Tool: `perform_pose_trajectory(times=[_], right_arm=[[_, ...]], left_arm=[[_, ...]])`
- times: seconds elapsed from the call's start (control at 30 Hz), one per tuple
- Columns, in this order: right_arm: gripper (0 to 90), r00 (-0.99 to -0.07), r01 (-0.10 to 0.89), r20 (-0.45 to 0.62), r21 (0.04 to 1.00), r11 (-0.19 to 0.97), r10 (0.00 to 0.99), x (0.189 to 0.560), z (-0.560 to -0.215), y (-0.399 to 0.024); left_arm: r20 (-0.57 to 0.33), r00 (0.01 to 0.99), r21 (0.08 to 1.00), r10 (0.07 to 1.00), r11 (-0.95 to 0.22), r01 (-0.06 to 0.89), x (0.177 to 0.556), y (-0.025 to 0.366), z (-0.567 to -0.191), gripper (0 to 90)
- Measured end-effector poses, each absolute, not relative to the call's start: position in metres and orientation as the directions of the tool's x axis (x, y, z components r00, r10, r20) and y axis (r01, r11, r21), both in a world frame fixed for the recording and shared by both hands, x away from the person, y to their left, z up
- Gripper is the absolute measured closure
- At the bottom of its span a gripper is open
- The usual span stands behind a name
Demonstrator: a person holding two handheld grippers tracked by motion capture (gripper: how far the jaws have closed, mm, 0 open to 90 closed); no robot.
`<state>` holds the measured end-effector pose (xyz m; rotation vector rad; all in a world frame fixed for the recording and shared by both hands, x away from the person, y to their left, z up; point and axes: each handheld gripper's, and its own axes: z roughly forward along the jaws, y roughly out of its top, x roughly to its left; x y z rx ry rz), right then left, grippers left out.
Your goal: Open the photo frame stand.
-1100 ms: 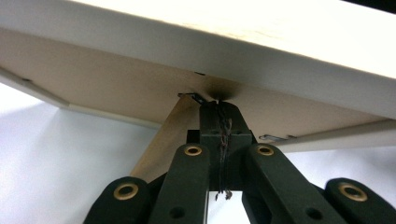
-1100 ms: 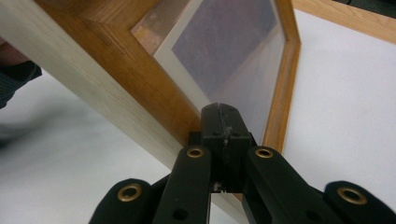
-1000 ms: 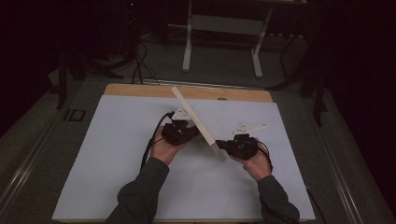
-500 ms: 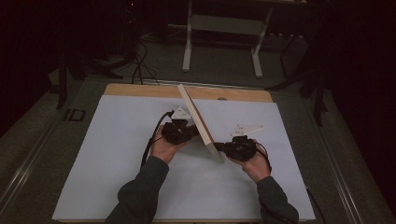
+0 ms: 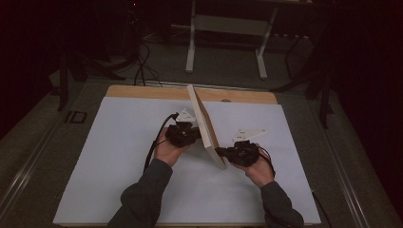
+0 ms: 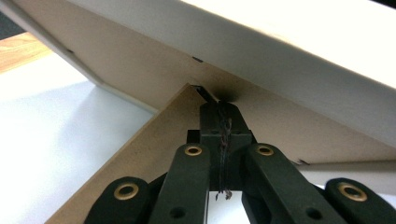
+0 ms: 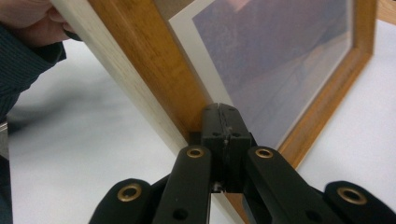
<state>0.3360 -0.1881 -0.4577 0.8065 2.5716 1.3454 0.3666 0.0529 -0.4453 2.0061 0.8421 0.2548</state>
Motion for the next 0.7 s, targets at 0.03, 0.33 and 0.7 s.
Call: perform_pose_trajectory(times=[0.03, 0.33, 0.7], right_arm=[[90.0, -0.85, 0.397, 0.128, 0.793, 0.461, 0.512, 0.335, -0.458, -0.188], [90.0, -0.855, 0.39, 0.124, 0.793, 0.468, 0.503, 0.332, -0.457, -0.184], [90.0, -0.863, 0.382, 0.12, 0.791, 0.478, 0.492, 0.327, -0.457, -0.18]], left_arm=[[-0.143, 0.745, 0.816, 0.651, -0.348, 0.461, 0.366, 0.053, -0.445, 90.0], [-0.125, 0.759, 0.821, 0.639, -0.363, 0.441, 0.359, 0.053, -0.443, 90.0], [-0.125, 0.777, 0.836, 0.617, -0.356, 0.417, 0.347, 0.06, -0.44, 90.0]])
